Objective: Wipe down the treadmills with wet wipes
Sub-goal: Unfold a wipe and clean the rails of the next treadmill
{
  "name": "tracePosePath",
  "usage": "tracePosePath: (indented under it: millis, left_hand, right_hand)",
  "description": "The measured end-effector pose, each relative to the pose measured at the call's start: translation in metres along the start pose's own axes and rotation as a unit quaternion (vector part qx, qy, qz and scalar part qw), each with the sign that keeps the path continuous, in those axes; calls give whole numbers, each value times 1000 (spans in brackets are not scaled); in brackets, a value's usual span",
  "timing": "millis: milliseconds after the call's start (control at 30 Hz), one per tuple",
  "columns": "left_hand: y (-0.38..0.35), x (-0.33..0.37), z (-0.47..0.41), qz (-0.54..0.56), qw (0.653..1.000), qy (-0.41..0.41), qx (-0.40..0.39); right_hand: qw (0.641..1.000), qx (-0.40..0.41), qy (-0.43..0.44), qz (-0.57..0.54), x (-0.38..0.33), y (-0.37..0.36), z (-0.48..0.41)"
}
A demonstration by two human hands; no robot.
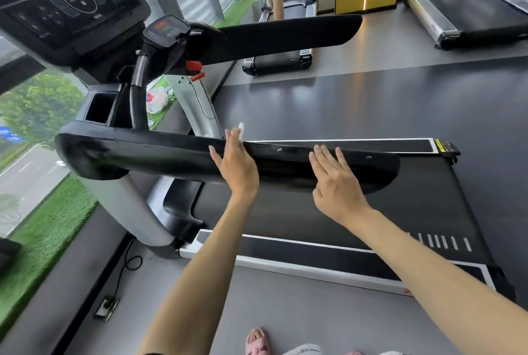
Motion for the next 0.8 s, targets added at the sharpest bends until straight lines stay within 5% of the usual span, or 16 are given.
tracePosePath:
  millis: [200,300,433,500,667,800]
  left_hand:
    - [-53,69,65,77,978,-132,-138]
    - [-43,82,55,154,975,-87,-132]
    - [3,21,12,73,997,17,3]
    - [-1,4,12,36,998,31,-32]
    - [-47,67,55,92,976,-114,-162]
    - [-19,53,24,154,983,17,-103]
  right_hand:
    - [1000,0,12,-5,3,-2,1]
    - [1000,-4,14,-5,2,-2,2]
    - [1000,-8,1,8,2,-2,2]
    - [1000,-3,0,6,1,-1,2]
    - [1000,-1,0,6,5,-3,1]
    - [1000,0,6,10,2,-1,3]
Point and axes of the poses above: each hand's wrist, its own z-axis away from the middle knuckle, its own y-axis out of the back of the hand, x = y × z, the point moved 7 cm from there along -z, towards the middle knuckle, and after that the axes turned 12 degrees about -y, right-handed, at the moved point
